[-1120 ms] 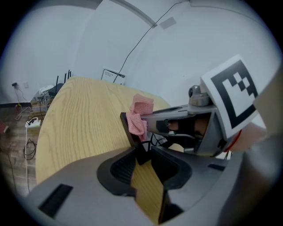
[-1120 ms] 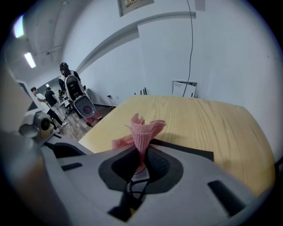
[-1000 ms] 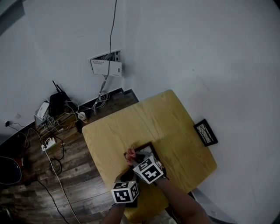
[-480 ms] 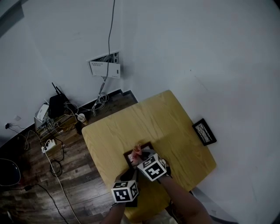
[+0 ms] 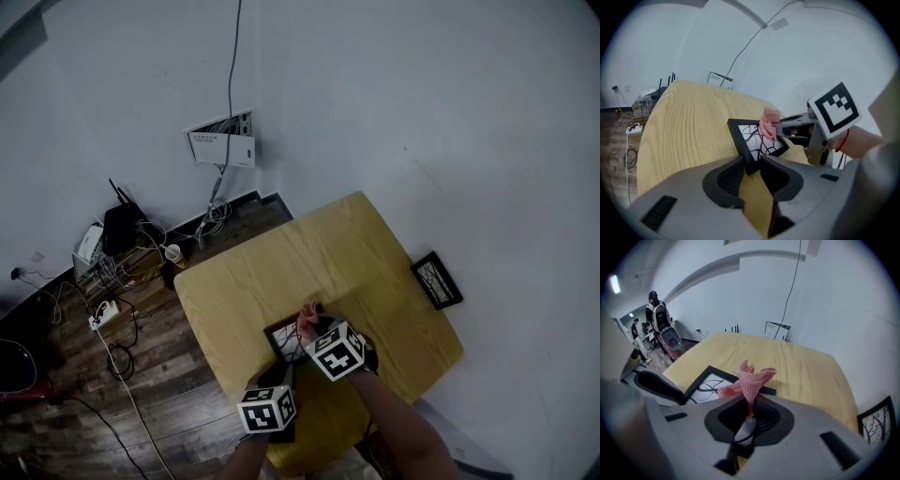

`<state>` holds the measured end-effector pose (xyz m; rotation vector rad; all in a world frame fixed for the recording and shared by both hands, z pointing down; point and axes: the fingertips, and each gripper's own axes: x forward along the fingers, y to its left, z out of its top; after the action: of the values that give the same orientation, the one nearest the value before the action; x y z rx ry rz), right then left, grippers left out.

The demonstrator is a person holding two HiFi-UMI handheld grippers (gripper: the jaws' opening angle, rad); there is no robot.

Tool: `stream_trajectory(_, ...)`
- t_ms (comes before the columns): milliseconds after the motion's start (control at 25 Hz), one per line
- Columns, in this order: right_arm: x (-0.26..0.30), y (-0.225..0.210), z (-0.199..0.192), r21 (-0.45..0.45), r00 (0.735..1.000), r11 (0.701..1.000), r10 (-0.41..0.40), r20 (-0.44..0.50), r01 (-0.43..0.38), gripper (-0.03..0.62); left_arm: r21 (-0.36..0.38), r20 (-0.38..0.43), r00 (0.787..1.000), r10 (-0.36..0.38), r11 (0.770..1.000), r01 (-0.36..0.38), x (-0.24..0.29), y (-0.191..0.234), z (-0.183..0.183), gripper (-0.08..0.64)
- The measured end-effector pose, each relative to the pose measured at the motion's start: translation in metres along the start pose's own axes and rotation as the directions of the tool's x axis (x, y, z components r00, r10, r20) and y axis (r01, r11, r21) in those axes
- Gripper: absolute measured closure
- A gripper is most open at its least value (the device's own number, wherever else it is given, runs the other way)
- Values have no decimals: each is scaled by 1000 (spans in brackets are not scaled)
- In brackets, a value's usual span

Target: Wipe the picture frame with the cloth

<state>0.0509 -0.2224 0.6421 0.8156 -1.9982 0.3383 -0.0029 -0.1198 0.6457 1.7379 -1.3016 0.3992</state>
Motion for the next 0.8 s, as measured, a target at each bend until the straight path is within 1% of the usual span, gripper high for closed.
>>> stream_trajectory(160,0,-9,-4,-19,1000,999,-27,-10,27,574,5,2,1000,3,1000,-3,1,-1,0,457)
stream_trajectory(280,0,-10,-5,-25,999,999,-34,-13,33,574,4,0,1000,2,1000,-2,1,0,-1,457)
stream_trajectory(440,-1,-10,-4,-8,999,999,-34,-8,34,574,1,-2,1000,0,1000,0,1,0,0,457)
stream_trajectory(520,-3,-12,-3,16,999,999,-38,4,38,574,3,0,1000,2,1000,-2,1,0,0,457)
stream_trajectory(640,-10,-15,-3,82,998,996,-40,40,37,574,4,0,1000,2,1000,-2,1,0,-1,457)
stream_trajectory(800,-24,-12,4,171,992,985,-14,125,-8,574,3,-1,1000,2,1000,-2,1,1,-1,457)
